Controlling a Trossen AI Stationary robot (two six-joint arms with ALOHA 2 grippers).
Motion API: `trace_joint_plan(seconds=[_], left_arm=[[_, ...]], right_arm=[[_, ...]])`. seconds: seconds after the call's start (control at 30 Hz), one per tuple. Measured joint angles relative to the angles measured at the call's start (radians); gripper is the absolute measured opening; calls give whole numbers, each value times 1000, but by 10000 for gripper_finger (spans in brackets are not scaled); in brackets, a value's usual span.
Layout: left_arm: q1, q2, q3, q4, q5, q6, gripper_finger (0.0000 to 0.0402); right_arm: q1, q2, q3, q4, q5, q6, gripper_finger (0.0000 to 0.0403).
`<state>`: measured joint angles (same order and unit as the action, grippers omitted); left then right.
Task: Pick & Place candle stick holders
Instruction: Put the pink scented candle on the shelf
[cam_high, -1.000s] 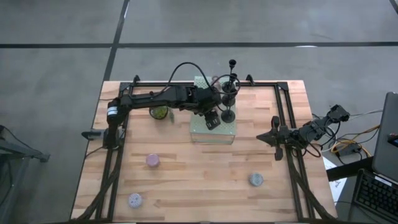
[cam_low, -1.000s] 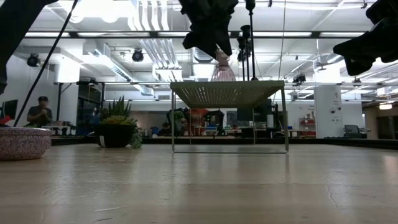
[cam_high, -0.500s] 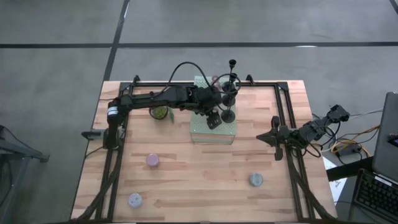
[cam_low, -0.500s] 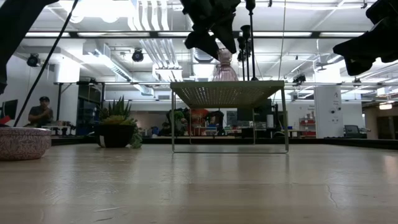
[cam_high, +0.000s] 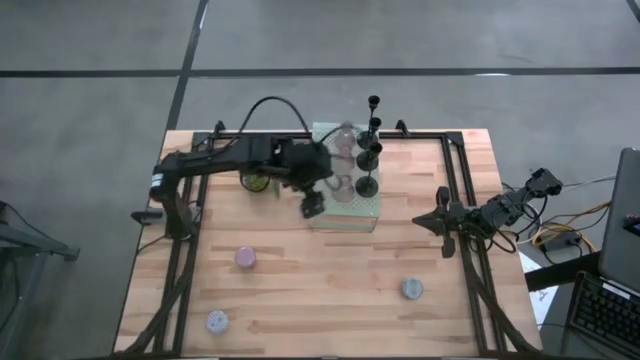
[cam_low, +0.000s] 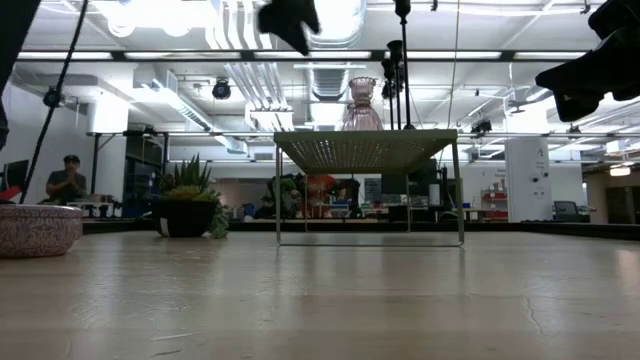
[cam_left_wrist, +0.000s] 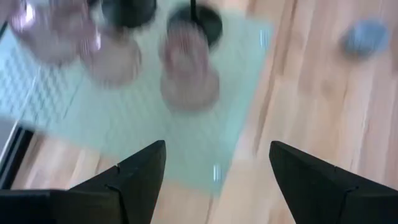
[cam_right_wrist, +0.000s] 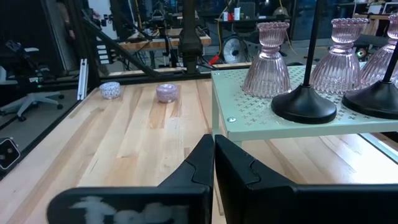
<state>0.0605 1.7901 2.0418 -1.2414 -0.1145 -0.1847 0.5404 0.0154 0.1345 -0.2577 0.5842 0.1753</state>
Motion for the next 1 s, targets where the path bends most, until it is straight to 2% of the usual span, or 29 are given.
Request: trace_joint_plan(seconds=[0.17,0.37,0.53,0.77,1.0], left_arm=[[-106,-58,-51,-176,-114,-91,297],[-265,-133,-196,-272,-149,-298,330],[-411,-209,-371,-277,-150,-475,344],[-580,-328,-668,-172,-131,-716,343],[-631,-420,-923,10,-80,-843,344]], right_arm=[[0,0,0,0,0,0,8],[0,0,0,0,0,-2,8],[0,0,0,0,0,-2,8],[0,0,0,0,0,0,8],[0,0,0,0,0,-2,8]])
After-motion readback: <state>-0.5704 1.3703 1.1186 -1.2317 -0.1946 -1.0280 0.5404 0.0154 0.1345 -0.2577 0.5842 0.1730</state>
